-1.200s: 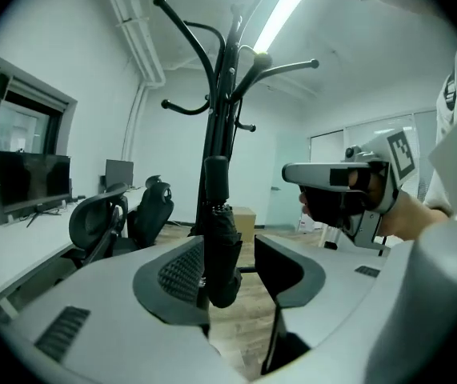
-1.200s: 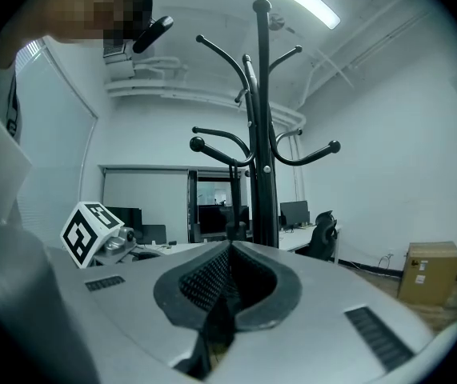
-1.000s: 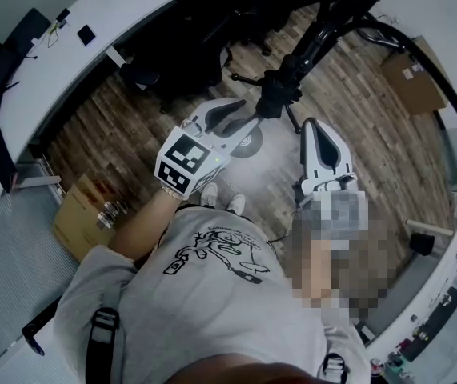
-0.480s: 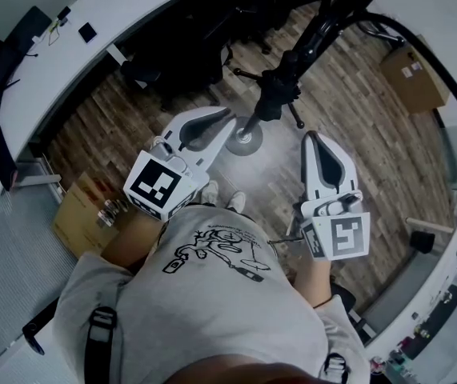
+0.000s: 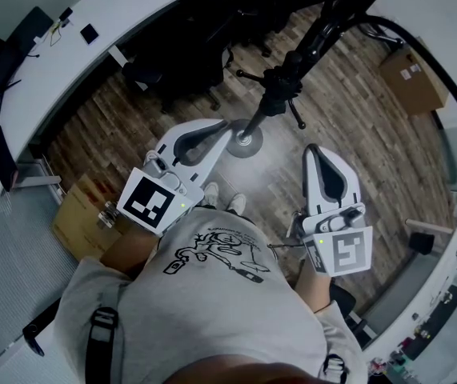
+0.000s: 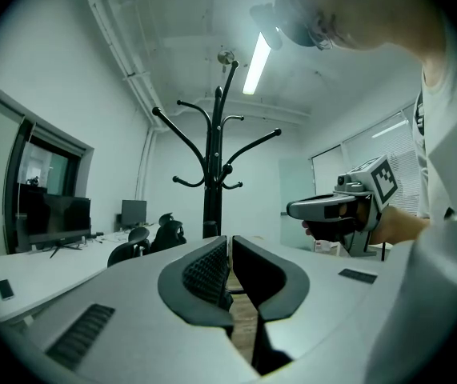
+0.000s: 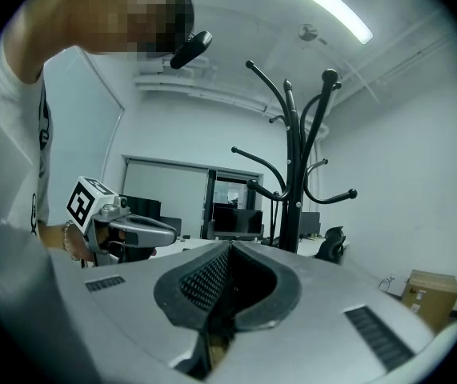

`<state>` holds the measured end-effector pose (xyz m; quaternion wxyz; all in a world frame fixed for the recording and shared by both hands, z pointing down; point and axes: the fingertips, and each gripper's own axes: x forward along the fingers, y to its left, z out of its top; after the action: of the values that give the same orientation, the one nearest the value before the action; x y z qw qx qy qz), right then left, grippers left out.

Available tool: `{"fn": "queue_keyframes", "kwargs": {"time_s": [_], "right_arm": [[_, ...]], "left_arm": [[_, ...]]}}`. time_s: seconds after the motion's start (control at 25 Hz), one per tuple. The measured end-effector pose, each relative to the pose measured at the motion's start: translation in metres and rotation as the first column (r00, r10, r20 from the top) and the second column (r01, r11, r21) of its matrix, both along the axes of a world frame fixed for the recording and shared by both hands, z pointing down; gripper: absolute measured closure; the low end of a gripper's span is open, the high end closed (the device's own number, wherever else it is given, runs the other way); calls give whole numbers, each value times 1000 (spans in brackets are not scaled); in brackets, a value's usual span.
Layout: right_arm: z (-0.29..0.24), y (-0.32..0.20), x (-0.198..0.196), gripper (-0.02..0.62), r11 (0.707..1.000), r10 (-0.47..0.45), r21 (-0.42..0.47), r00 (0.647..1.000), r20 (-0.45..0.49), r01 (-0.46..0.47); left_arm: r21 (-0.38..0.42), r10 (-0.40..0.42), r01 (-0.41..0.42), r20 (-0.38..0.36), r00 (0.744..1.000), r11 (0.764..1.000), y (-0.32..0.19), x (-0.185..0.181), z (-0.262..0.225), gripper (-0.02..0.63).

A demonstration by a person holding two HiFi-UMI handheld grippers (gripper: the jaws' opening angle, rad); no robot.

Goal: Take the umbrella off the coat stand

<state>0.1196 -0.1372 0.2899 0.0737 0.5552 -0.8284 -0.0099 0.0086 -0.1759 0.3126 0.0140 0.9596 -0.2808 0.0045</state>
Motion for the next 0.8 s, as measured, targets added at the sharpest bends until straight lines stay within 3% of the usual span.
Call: {"fn": "queue_keyframes", "kwargs": {"time_s": [0.8], "right_arm": [[3,10,-4,586,1000,10,-21,1000,-13,-10]], "left_arm": [[-51,15,-12,51,999,999,11,0,14,565]]}}
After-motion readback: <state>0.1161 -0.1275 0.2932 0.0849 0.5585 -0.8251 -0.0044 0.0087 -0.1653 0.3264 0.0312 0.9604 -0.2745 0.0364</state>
